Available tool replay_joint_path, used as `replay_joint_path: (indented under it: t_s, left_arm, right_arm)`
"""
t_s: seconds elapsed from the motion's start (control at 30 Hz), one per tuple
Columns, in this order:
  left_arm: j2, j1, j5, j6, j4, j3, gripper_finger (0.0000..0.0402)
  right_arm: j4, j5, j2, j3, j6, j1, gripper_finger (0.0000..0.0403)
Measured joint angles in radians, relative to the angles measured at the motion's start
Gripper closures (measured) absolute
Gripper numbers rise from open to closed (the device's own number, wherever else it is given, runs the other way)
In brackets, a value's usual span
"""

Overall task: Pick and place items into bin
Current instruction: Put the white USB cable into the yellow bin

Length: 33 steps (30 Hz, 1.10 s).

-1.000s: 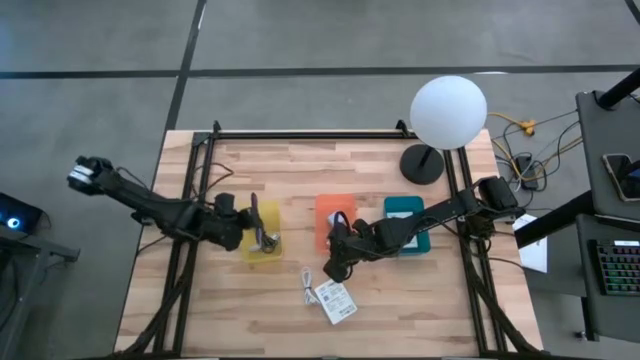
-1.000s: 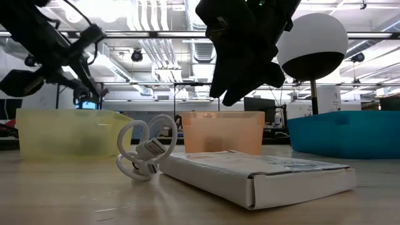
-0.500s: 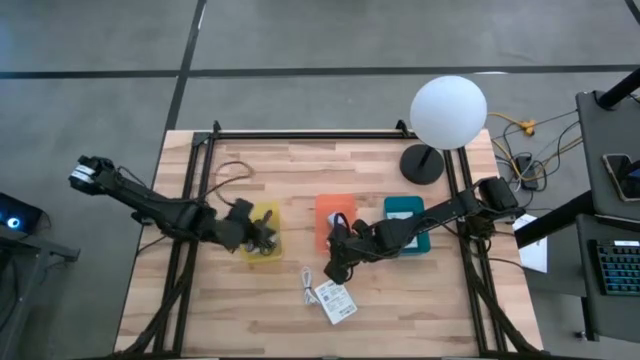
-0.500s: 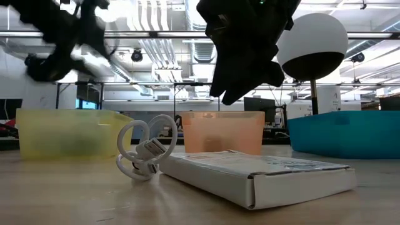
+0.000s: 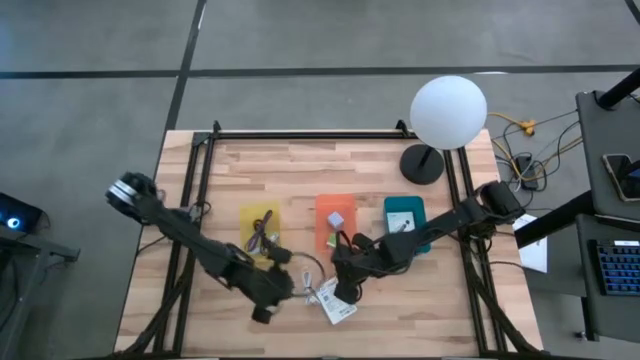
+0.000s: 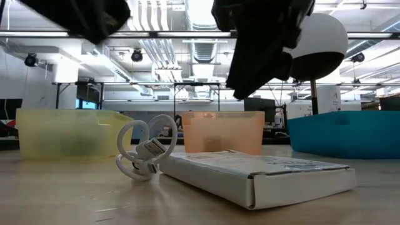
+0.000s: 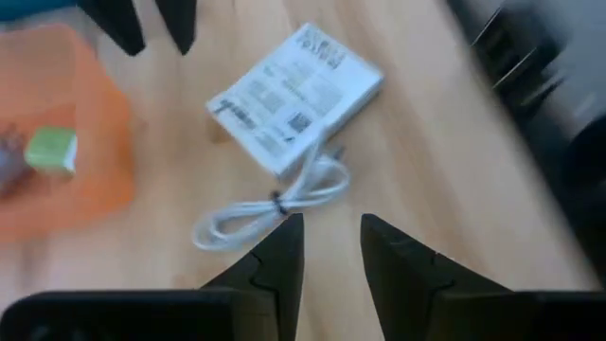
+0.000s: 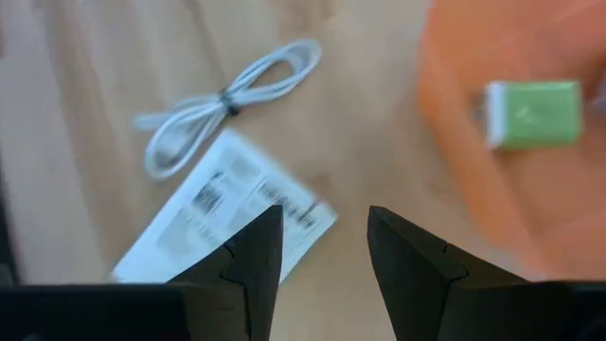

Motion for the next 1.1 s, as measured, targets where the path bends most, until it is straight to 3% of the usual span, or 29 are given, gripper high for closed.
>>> replay_joint_path:
  t_s: [0.2, 0.43, 0.83, 1.1]
  left_arm:
    - [0.153, 0.048, 0.02, 0.271, 0.025, 0.076, 0.031]
    - [0.188, 0.1, 0.073, 0.506, 0.043, 0.06, 0.0309]
    - [0.198, 0.167, 0.159, 0.701, 0.053, 0.017, 0.0242]
    - [0.29, 0.177, 0.207, 0.787, 0.108, 0.036, 0.0237]
  right_arm:
    - [-0.139, -0.027, 0.0, 0.058, -0.015, 0.073, 0.0259]
    - [-0.323, 0.026, -0.003, 0.135, -0.019, 0.189, 0.0253]
    - [-0.353, 0.027, -0.003, 0.145, -0.018, 0.275, 0.0172]
    - [-0.356, 0.029, -0.002, 0.141, -0.014, 0.272, 0.0148]
